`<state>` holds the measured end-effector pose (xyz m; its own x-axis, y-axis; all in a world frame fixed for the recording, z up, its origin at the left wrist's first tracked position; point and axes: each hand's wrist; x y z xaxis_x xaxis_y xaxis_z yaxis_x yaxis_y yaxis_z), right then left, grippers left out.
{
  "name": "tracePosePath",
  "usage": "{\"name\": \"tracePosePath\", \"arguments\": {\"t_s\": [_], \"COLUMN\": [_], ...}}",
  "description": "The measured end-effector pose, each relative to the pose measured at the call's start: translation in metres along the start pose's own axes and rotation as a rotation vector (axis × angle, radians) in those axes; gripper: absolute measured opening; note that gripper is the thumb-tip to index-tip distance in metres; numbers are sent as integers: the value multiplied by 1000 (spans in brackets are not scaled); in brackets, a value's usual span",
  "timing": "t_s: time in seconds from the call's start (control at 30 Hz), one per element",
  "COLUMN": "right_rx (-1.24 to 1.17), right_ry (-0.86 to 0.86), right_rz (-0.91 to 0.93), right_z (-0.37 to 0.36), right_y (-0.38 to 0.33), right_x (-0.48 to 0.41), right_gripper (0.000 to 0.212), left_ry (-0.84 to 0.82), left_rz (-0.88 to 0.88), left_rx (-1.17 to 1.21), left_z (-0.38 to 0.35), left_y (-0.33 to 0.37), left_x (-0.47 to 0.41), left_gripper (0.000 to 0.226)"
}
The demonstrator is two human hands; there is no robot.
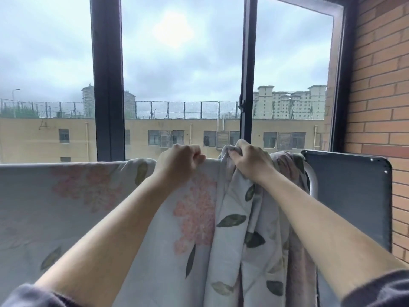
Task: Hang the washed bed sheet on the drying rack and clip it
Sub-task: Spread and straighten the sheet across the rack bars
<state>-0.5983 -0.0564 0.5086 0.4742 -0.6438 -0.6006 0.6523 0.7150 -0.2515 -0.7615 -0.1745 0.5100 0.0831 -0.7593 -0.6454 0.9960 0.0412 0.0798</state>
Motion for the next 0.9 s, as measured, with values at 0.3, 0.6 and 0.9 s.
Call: {"name": "tracePosePath", "arguments": {"t_s": [0.3, 0.6, 0.9], "right_rx": [-358, -257, 86], "right_ry": [174, 158, -39], "right_rz": [-59, -358, -246], "right_z": [8, 26, 15], "right_y": [13, 24, 32], "right_x": [-1, -27, -17], "right_gripper": [33, 26, 29], "left_ry": [128, 286, 192], "left_rz": [19, 500, 265], "left_rx": [153, 696, 392], "left_z": [-7, 17, 9], "left_y": [7, -14, -2], "left_x": [-11, -23, -16], "left_gripper": [21, 29, 13]}}
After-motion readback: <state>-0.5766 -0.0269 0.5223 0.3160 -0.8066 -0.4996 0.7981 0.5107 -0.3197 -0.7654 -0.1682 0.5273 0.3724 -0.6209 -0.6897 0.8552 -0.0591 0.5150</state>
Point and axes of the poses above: each hand's wrist, its own x-axis away from the middle knuckle, its own z-axis out of the back of the hand, y = z × x, and after that the axes turned 10 degrees about -y, right-handed
